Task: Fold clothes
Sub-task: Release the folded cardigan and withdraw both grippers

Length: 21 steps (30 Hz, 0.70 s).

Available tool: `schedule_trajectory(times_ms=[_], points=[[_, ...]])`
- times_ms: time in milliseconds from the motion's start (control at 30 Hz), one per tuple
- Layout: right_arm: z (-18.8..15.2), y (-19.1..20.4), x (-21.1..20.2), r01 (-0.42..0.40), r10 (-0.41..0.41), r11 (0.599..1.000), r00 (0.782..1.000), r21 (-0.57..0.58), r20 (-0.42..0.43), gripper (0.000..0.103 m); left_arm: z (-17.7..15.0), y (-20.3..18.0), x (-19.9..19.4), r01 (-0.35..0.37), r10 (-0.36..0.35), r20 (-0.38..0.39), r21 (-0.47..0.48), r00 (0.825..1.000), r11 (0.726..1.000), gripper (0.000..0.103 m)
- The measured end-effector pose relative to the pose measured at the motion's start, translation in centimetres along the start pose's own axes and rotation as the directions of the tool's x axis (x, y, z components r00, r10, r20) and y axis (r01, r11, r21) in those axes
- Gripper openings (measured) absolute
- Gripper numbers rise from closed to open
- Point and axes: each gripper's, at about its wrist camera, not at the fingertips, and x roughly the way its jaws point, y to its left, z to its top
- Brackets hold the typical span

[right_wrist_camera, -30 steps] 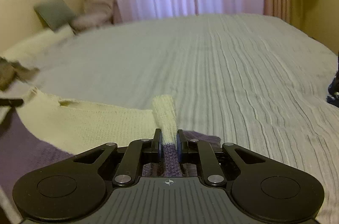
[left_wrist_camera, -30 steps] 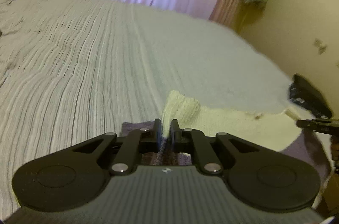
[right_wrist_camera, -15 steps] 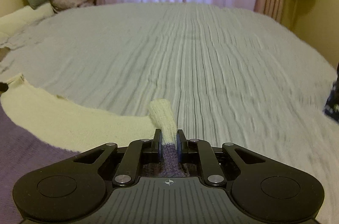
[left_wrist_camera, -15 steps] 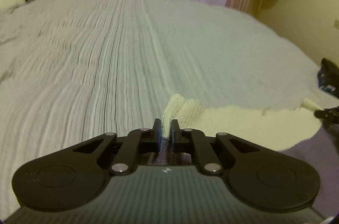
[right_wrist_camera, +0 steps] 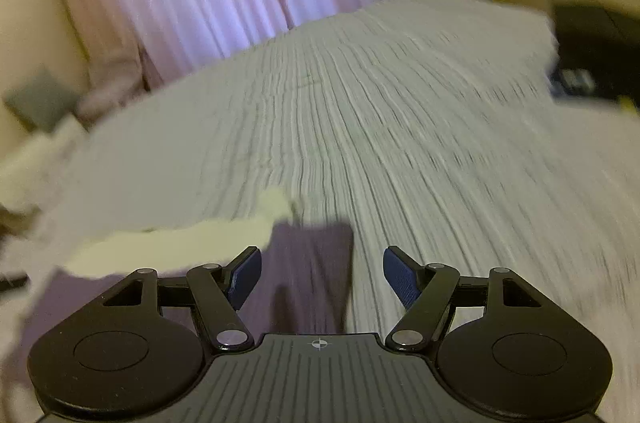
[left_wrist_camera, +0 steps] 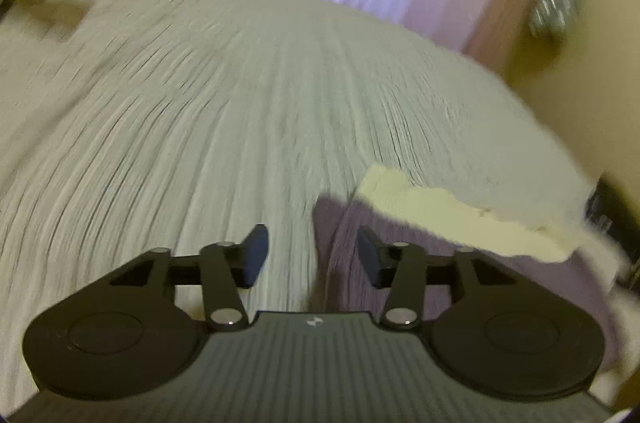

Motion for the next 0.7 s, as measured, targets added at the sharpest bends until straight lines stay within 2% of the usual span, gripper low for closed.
schedule_trajectory(times_ms=[100, 200, 300, 333, 367, 433, 533, 633, 700], points=[[-3.1, -1.9, -3.3, -0.055, 0.057, 0.989, 0.998, 0.139, -0.013, 0.071, -3.4, 1.3, -2.5, 0.046, -0.049, -0.035, -0.091, 0.998, 0.995, 0.051], [-5.6, -2.9, -4.4, -0.086, 0.095, 0.970, 0.995, 0.228, -0.027, 0.071, -5.9, 1.9, -2.7, 0.031, -0.039, -0.053, -0.145, 0.998, 0.989, 0.054], [-6.1, -2.9, -4.8, -0.124, 0.136, 0.960, 0.990, 0.250, -0.032, 0.070, -6.5, 2.3, -1.5, 0.067, -0.079, -0.049, -0.216, 0.996, 0.974, 0.043], [-5.8, -3.0, -4.9, -0.117, 0.128, 0.962, 0.991, 0.248, -0.030, 0.055, -6.4, 2.2, -1.0, 0.083, -0.097, -0.051, -0.228, 0.994, 0.970, 0.024], [-5.6, -3.0, -4.9, -0.110, 0.121, 0.963, 0.992, 0.247, -0.028, 0.042, -6.2, 2.1, -0.7, 0.085, -0.098, -0.046, -0.230, 0.994, 0.970, 0.013], [-5.1, -3.0, -5.0, -0.096, 0.105, 0.965, 0.994, 0.243, -0.024, 0.021, -5.3, 1.9, -1.0, 0.084, -0.092, -0.035, -0.193, 0.995, 0.978, 0.012], [-4.3, -3.1, -5.2, -0.075, 0.081, 0.968, 0.997, 0.238, -0.018, 0.013, -4.8, 1.9, -1.8, 0.081, -0.085, -0.024, -0.112, 0.996, 0.990, 0.012], [-4.1, -3.1, -4.8, -0.041, 0.049, 0.971, 0.998, 0.235, -0.030, 0.013, -6.3, 1.7, -0.9, 0.030, -0.033, -0.058, -0.055, 0.998, 0.998, 0.014], [-5.0, -3.3, -4.3, -0.016, 0.028, 0.972, 0.999, 0.235, -0.045, 0.013, -7.0, 1.2, -0.4, -0.001, -0.001, -0.046, -0.045, 0.999, 0.999, 0.015]])
